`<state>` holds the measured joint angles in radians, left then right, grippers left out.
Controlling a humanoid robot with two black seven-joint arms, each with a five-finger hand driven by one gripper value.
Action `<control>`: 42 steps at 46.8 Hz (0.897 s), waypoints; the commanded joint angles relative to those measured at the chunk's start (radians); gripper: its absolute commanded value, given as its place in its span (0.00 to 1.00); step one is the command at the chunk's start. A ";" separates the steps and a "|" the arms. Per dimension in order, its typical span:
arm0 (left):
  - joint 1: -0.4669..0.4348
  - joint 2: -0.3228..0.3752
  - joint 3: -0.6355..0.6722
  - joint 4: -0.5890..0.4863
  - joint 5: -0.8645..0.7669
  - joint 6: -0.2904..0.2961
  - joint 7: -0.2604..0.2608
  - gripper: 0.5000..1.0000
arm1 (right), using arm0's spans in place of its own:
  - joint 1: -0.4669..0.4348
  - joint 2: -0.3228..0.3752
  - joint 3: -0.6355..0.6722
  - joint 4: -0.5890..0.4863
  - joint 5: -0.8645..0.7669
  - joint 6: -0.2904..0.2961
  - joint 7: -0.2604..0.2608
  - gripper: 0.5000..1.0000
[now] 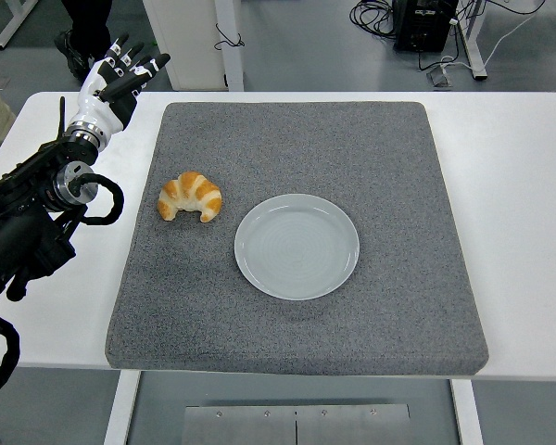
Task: Place the bread on the plate
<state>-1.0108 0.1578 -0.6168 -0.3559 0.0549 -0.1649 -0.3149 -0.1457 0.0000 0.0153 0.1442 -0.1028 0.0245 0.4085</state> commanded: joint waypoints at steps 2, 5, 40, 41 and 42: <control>-0.002 0.000 0.008 0.000 0.000 -0.001 -0.001 0.95 | 0.000 0.000 0.000 0.000 0.000 0.000 0.001 1.00; -0.003 0.000 0.006 0.000 0.000 -0.001 -0.003 0.95 | 0.000 0.000 0.000 0.000 0.000 0.000 0.000 1.00; 0.032 0.229 0.144 -0.482 0.019 0.111 0.011 0.95 | 0.000 0.000 0.000 0.000 0.000 0.000 0.001 1.00; 0.031 0.238 0.155 -0.498 0.019 0.111 0.011 0.95 | 0.000 0.000 0.000 0.000 0.000 0.000 0.001 1.00; 0.029 0.247 0.166 -0.515 0.020 0.113 0.011 0.95 | 0.000 0.000 0.000 0.000 0.000 0.000 0.000 1.00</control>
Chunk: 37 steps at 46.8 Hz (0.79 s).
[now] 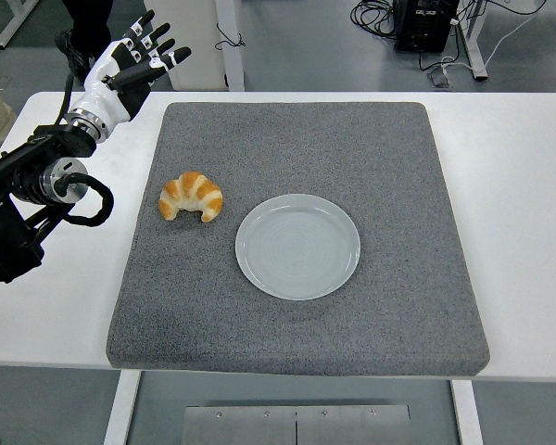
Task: Place the bread on the plate
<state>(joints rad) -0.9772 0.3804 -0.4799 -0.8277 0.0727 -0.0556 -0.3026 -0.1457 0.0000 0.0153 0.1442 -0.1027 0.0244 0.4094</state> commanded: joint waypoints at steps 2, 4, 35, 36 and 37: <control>-0.009 0.046 0.049 -0.073 0.006 0.005 -0.001 0.95 | 0.000 0.000 0.000 0.000 0.000 0.000 0.000 1.00; -0.012 0.069 0.067 -0.099 0.015 0.008 -0.001 0.95 | 0.000 0.000 0.000 0.000 0.000 0.000 -0.001 1.00; -0.025 0.227 0.122 -0.383 0.505 0.118 0.120 0.95 | 0.000 0.000 0.000 0.000 0.000 0.000 -0.001 1.00; -0.025 0.226 0.127 -0.383 0.519 0.126 0.129 0.95 | 0.000 0.000 0.000 0.000 0.000 0.000 0.000 1.00; -0.025 0.227 0.135 -0.383 0.535 0.134 0.137 0.95 | 0.000 0.000 0.000 0.000 0.000 0.000 -0.001 1.00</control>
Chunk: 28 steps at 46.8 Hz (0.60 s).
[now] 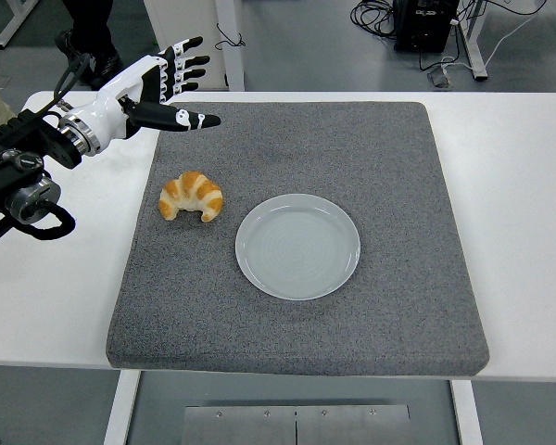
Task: Place the bread on the plate
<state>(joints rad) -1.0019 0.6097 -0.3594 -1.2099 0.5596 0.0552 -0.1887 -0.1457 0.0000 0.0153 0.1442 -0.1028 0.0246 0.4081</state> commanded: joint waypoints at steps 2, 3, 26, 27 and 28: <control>-0.001 -0.001 0.036 0.000 0.077 0.032 0.037 0.95 | 0.000 0.000 0.000 0.000 0.000 0.000 0.000 1.00; -0.004 0.001 0.048 0.000 0.092 0.037 0.041 0.95 | 0.000 0.000 0.000 0.000 0.000 0.000 0.001 1.00; 0.005 -0.001 0.162 -0.020 0.332 0.130 0.043 0.95 | 0.000 0.000 0.000 0.000 0.000 0.000 0.001 1.00; 0.006 -0.002 0.163 -0.019 0.339 0.132 0.043 0.95 | 0.000 0.000 0.000 0.000 0.000 0.000 0.000 1.00; 0.008 -0.005 0.165 -0.017 0.347 0.132 0.043 0.95 | 0.001 0.000 0.000 0.000 0.000 0.000 0.000 1.00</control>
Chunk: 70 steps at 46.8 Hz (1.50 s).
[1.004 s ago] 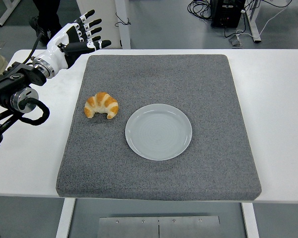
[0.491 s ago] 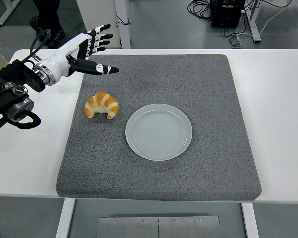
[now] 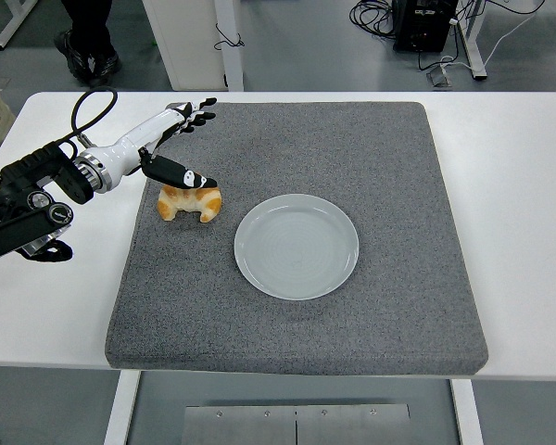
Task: Place the bread on the plate
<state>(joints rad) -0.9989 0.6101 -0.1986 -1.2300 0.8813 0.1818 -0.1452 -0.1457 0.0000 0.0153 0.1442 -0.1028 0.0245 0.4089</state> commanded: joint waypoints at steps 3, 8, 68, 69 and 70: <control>0.013 -0.007 0.010 0.015 0.044 0.007 -0.001 0.95 | 0.000 0.000 0.000 0.000 0.000 0.000 -0.001 1.00; 0.013 -0.009 0.047 0.035 0.068 0.010 -0.001 0.94 | 0.000 0.000 0.000 0.000 0.000 0.000 0.001 1.00; 0.025 -0.050 0.130 0.152 0.202 0.074 -0.047 0.94 | 0.000 0.000 0.000 0.000 0.000 0.000 0.001 1.00; 0.025 -0.050 0.130 0.152 0.202 0.074 -0.047 0.94 | 0.000 0.000 0.000 0.000 0.000 0.000 -0.001 1.00; 0.025 -0.050 0.130 0.155 0.203 0.074 -0.047 0.94 | 0.000 0.000 0.000 0.000 0.000 0.000 -0.001 1.00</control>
<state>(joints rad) -0.9740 0.5600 -0.0679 -1.0796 1.0840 0.2556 -0.1916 -0.1457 0.0000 0.0153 0.1442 -0.1028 0.0245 0.4090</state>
